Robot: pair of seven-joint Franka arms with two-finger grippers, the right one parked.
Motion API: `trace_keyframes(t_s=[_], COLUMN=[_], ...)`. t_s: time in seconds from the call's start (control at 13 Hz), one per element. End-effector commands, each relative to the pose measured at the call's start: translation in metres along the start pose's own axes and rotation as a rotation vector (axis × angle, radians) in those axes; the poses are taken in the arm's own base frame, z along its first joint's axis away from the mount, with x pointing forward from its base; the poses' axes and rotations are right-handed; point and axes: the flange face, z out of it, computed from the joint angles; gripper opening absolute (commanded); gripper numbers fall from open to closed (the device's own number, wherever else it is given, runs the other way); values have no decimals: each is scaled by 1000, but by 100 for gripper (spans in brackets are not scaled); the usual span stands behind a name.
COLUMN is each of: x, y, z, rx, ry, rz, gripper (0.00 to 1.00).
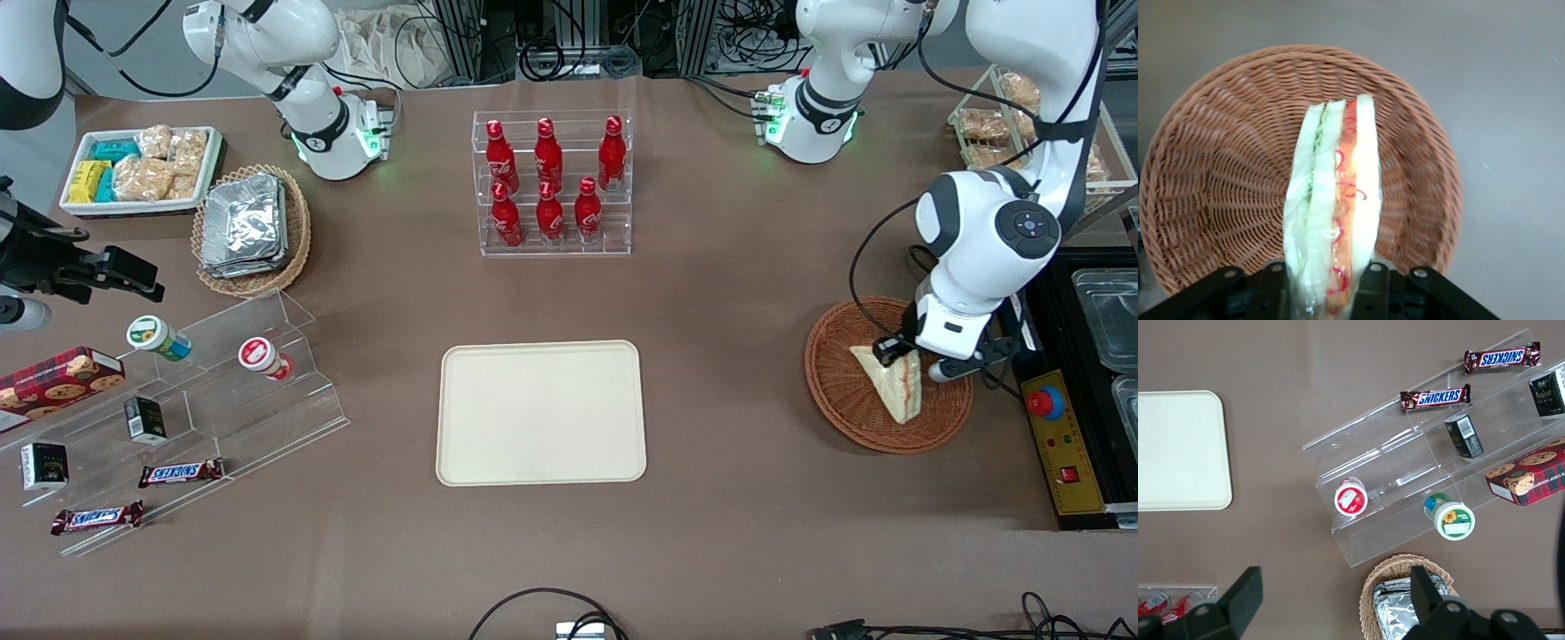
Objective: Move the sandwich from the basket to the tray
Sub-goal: 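Lift the sandwich and carry it with the left gripper over the cream tray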
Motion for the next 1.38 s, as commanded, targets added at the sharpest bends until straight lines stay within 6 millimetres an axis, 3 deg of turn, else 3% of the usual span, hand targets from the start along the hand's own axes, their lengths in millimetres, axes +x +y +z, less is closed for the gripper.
trace_keyframes(t_s=[0.0,0.54,0.85,0.92,1.31], x=[10,14,15,13,-6], y=[37,141,221,243,316], z=[-30,-78,-100,-100,-102], rx=[-3,-37,9,7,-25], ry=[-10,22,1,-7,7], rz=[131,298,264,250,272], gripper=[12,5,5,5,5])
